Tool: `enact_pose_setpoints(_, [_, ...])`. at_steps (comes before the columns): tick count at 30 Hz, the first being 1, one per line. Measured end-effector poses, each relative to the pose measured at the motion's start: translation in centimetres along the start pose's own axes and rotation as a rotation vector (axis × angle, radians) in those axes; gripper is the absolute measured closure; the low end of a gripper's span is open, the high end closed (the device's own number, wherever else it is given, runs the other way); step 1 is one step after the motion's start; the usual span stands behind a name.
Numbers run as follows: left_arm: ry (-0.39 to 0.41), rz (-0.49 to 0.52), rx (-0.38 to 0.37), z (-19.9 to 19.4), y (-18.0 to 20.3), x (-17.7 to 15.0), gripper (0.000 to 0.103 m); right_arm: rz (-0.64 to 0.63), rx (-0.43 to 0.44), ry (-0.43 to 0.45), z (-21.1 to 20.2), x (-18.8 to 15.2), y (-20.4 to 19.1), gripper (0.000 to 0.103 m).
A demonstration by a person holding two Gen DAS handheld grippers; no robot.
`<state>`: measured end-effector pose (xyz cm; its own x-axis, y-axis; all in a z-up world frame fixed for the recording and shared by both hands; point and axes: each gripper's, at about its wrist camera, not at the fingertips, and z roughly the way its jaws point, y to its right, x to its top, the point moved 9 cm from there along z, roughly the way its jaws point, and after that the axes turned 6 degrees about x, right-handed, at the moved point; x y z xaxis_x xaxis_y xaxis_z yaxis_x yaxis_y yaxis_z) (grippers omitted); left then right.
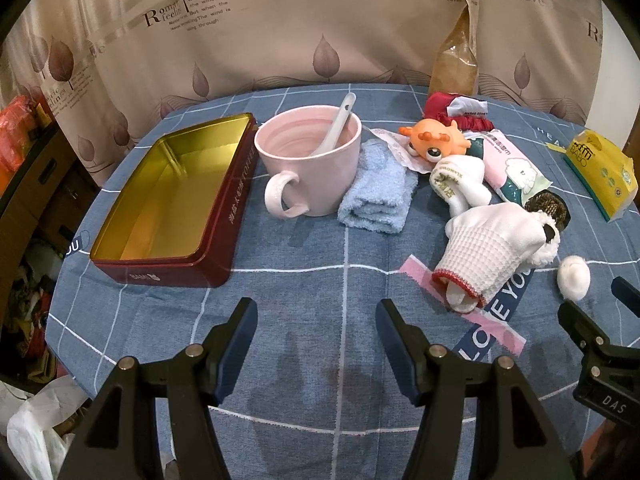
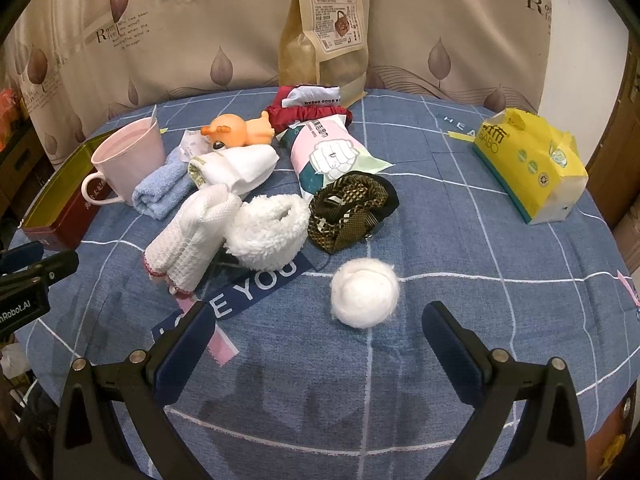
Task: Organize soft objects
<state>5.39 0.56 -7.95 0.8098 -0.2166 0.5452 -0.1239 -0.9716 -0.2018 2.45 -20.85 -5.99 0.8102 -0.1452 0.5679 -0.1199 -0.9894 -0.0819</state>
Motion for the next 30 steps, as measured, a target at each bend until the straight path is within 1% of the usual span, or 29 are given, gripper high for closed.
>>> enact_pose_setpoints(30, [-0.003,-0.007,0.003,0.02,-0.48,-0.04,0.04,-0.001,0.009,-0.017,0.43,-0.48,0.3,0.001])
